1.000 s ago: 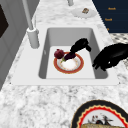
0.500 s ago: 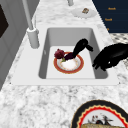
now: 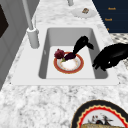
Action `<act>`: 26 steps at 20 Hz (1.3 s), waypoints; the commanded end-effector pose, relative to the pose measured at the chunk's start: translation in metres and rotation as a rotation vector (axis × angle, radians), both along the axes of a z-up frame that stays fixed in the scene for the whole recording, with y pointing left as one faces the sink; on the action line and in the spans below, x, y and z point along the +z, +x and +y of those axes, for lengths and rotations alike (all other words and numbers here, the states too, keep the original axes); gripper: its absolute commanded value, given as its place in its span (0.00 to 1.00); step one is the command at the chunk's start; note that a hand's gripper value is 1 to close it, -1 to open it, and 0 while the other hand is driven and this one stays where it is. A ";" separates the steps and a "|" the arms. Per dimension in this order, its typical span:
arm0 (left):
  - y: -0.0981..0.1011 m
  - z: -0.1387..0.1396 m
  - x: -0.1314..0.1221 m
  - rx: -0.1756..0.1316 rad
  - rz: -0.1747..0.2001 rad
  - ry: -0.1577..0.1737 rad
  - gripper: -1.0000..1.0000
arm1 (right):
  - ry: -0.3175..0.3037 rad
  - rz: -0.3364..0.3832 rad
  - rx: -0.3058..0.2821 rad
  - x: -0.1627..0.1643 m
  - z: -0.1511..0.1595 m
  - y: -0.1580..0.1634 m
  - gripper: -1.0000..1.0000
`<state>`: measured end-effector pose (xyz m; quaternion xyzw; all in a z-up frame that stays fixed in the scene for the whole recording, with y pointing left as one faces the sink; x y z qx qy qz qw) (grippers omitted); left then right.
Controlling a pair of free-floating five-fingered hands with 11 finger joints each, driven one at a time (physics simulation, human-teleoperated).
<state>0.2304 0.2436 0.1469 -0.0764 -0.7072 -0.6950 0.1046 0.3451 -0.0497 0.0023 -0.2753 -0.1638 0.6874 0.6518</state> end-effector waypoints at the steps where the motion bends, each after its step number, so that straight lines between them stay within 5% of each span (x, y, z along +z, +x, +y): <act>1: 0.000 0.000 0.000 0.000 0.000 0.000 0.50 | 0.037 -0.014 -0.113 0.019 0.000 0.000 0.00; 11: 0.000 0.000 0.000 0.000 0.000 0.000 0.50 | -0.010 -0.036 -0.165 0.028 0.000 0.005 0.00; 20: 0.000 0.000 0.000 0.000 0.000 0.000 0.50 | 0.039 -0.024 -0.169 0.008 -0.002 0.013 0.00; 26: 0.000 0.000 0.000 0.000 0.000 0.000 0.50 | 0.019 -0.032 -0.176 0.002 -0.002 0.020 0.00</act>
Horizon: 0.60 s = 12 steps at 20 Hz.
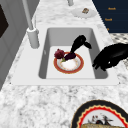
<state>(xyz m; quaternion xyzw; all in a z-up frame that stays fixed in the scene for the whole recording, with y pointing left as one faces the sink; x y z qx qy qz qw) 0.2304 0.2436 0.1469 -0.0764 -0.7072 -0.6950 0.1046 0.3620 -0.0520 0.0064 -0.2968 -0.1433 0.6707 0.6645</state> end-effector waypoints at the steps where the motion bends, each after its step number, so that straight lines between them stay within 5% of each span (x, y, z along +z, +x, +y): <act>1: 0.000 0.000 0.000 0.000 0.000 0.000 0.50 | 0.058 -0.028 -0.118 -0.004 0.000 0.004 0.00; 5: 0.000 0.000 0.000 0.000 0.000 0.000 0.50 | 0.042 -0.020 -0.054 -0.047 -0.001 0.020 0.00; 7: 0.000 0.000 0.000 0.000 0.000 0.000 0.50 | 0.003 -0.041 -0.074 -0.059 -0.001 0.026 0.00; 12: 0.000 0.000 0.000 0.000 0.000 0.000 0.50 | -0.146 -0.298 -0.158 -0.051 -0.008 0.015 0.00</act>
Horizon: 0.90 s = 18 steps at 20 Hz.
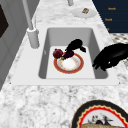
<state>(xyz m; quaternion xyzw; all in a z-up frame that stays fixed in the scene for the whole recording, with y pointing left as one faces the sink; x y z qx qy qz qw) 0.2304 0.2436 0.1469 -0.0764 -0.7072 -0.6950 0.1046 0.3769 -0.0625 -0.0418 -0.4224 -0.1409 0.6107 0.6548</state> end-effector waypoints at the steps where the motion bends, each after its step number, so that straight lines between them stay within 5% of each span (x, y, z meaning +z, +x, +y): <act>1: 0.000 0.000 0.000 0.000 0.000 0.000 0.50 | 0.004 -0.124 -0.066 0.000 0.001 0.000 0.00; 5: 0.000 0.000 0.000 0.000 0.000 0.000 0.50 | 0.000 -0.042 -0.125 0.000 0.010 0.001 0.00; 11: 0.000 0.000 0.000 0.000 0.000 0.000 0.50 | 0.002 -0.060 -0.149 0.008 0.022 0.001 0.00; 18: 0.000 0.000 0.000 0.000 0.000 0.000 0.50 | 0.082 -0.063 -0.176 -0.002 0.016 0.014 0.00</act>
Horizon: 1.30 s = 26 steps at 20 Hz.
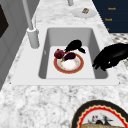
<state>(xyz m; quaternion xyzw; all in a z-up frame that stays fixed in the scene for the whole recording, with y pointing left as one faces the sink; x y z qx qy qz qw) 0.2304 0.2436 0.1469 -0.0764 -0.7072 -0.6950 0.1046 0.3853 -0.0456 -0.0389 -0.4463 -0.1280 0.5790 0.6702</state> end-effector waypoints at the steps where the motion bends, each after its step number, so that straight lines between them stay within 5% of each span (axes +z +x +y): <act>1: 0.000 0.000 0.000 0.000 0.000 0.000 0.50 | 0.115 -0.033 -0.098 -0.007 -0.002 0.008 0.00; 4: 0.000 0.000 0.000 0.000 0.000 0.000 0.50 | 0.107 -0.007 -0.127 -0.020 -0.004 0.011 0.00; 8: 0.000 0.000 0.000 0.000 0.000 0.000 0.50 | 0.087 -0.073 -0.073 -0.034 -0.003 -0.018 0.00; 18: 0.000 0.000 0.000 0.000 0.000 0.000 0.50 | 0.167 -0.199 -0.057 -0.053 -0.014 -0.016 0.00; 19: 0.000 0.000 0.000 0.000 0.000 0.000 0.50 | 0.162 -0.204 -0.060 -0.057 -0.015 -0.015 1.00; 26: 0.000 0.000 0.000 0.000 0.000 0.000 0.50 | 0.189 -0.460 -0.071 -0.053 -0.031 -0.030 1.00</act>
